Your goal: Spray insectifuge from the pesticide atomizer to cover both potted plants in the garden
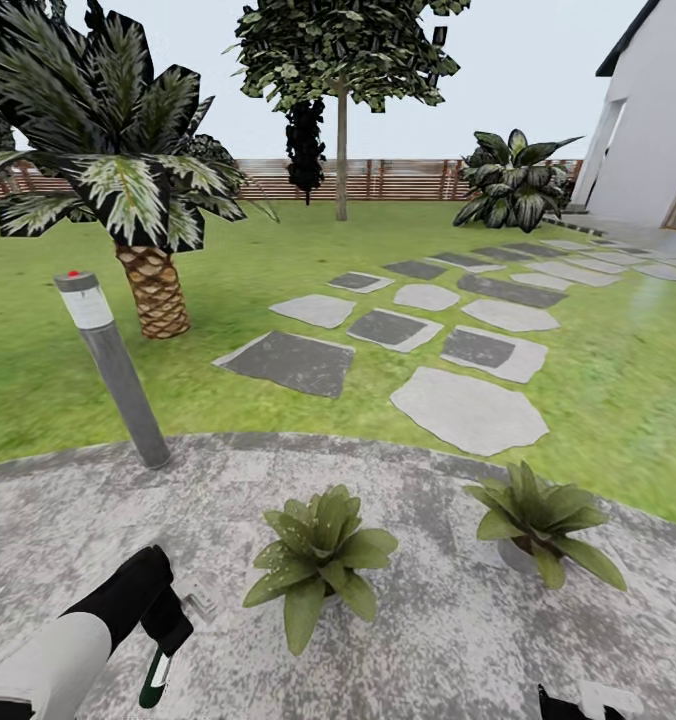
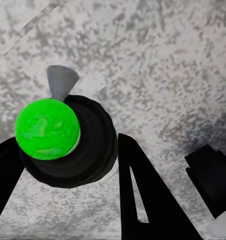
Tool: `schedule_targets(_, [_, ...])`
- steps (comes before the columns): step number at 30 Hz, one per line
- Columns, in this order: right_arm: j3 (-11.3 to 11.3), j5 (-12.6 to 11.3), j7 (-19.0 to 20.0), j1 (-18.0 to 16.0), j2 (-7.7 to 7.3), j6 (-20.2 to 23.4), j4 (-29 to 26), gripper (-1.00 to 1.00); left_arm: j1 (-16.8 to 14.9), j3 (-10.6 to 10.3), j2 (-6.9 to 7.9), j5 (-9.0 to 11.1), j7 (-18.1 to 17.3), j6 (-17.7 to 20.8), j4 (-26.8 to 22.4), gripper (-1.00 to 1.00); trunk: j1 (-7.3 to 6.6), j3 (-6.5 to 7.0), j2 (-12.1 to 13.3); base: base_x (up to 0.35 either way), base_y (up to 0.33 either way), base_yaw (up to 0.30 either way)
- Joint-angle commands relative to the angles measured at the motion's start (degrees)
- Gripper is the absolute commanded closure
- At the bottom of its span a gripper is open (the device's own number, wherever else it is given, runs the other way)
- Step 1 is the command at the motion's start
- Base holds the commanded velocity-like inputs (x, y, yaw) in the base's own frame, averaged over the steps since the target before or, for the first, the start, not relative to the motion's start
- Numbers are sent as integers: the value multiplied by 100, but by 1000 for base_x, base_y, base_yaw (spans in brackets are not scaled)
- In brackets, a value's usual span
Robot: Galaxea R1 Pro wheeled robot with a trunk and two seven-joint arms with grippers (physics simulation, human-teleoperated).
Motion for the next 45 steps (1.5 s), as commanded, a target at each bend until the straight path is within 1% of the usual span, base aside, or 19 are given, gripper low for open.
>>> schedule_targets(1, [-48,55,4,-7,2,-25,7,-100,51,-13,11,-30,13,6,16,100,-1,-5,-2,5,0,249])
schedule_targets(2, [-48,55,4,-8,3,-25,7,-100,127,-5,15,-29,98,-3,40,100,-1,-5,-2,3,0,262])
schedule_targets(5, [-48,55,4,-4,4,-25,7,-100,198,10,-11,-29,189,-9,43,100,-1,-5,-2,1,0,263])
schedule_targets(12, [-48,55,4,-6,-4,-25,7,-100,212,42,-109,-13,178,3,-29,100,-1,-5,-2,90,-160,47])
schedule_targets(18, [-48,55,4,-7,-3,-25,7,-100,212,44,-123,44,194,8,-53,100,-1,-5,-2,13,-267,1])
schedule_targets(24, [-46,56,4,-8,4,-25,13,-100,210,24,-122,50,193,31,-66,100,-1,-5,-2,-170,-245,70])
schedule_targets(25, [-47,55,4,-7,4,-25,14,-100,202,19,-123,50,188,43,-84,100,-1,-5,-2,-214,-230,238])
schedule_targets(29, [-43,59,4,-4,4,-25,16,-100,167,25,-131,58,159,130,-457,100,-1,-5,-2,-217,-228,269])
schedule_targets(32, [-41,62,4,-6,4,-25,16,-100,118,22,-187,64,1,611,-572,100,-1,-5,-2,-195,-224,276])
schedule_targets(33, [-42,62,4,-6,4,-25,16,-100,108,12,-241,61,-80,801,-587,100,-1,-5,-2,-14,-151,277])
schedule_targets(35, [-43,60,4,-4,4,-25,16,-100,101,-11,-357,36,-185,963,-598,100,-1,-5,-2,54,-76,273])
schedule_targets(37, [-46,58,4,-6,4,-25,16,-100,53,-21,-447,38,-255,1032,-604,100,-1,-5,-2,26,-25,254])
schedule_targets(39, [-47,56,4,-4,4,-25,16,-100,-80,-26,-517,33,-383,1064,-599,100,-1,-5,-2,9,-9,195])
schedule_targets(41, [-48,55,9,-5,4,-25,16,-100,-284,-29,-579,18,-643,1081,-596,100,-1,-5,-2,3,-3,70])
schedule_targets(43, [-48,55,11,-5,2,-25,16,-100,-433,-31,-606,8,-814,1134,-595,100,-1,-5,-2,1,-1,29])
schedule_targets(45, [-48,59,12,-5,-7,-25,16,-100,-532,-36,-624,-10,-903,1263,-595,100,-1,-5,-2,0,0,11])
